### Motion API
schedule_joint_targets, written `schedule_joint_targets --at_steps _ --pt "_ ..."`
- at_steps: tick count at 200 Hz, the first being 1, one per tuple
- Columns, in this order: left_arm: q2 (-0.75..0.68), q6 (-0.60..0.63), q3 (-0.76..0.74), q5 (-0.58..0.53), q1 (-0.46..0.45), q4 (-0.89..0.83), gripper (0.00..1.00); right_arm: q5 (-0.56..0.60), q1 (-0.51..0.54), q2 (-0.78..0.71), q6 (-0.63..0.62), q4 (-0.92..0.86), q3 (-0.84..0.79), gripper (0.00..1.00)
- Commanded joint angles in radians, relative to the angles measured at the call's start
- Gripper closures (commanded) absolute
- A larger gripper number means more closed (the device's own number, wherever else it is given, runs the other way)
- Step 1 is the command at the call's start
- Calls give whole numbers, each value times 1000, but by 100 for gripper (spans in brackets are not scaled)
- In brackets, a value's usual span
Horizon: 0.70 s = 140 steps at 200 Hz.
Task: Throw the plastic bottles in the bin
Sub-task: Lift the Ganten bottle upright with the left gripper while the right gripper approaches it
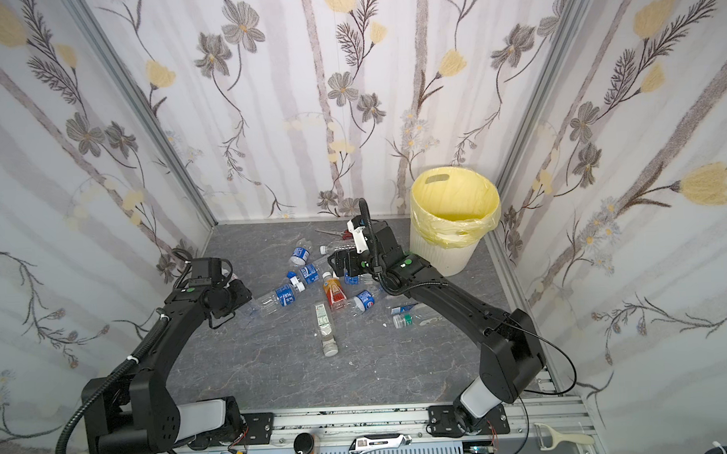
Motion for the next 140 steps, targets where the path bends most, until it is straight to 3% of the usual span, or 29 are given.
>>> schedule_joint_targets --at_steps 1,21,69,97,140 --pt "-12 8 56 90 -16 31 49 -41 -11 -12 28 -5 31 0" --pt "-12 11 120 134 -62 52 50 -70 -27 -13 45 -15 64 0" --pt "11 88 256 128 -301 123 50 -121 -63 -10 96 -31 162 0" --pt "17 115 257 141 -415 210 50 -140 -83 -11 129 -28 186 0" --pt "14 143 230 184 -496 335 51 -172 -126 -31 233 40 146 0"
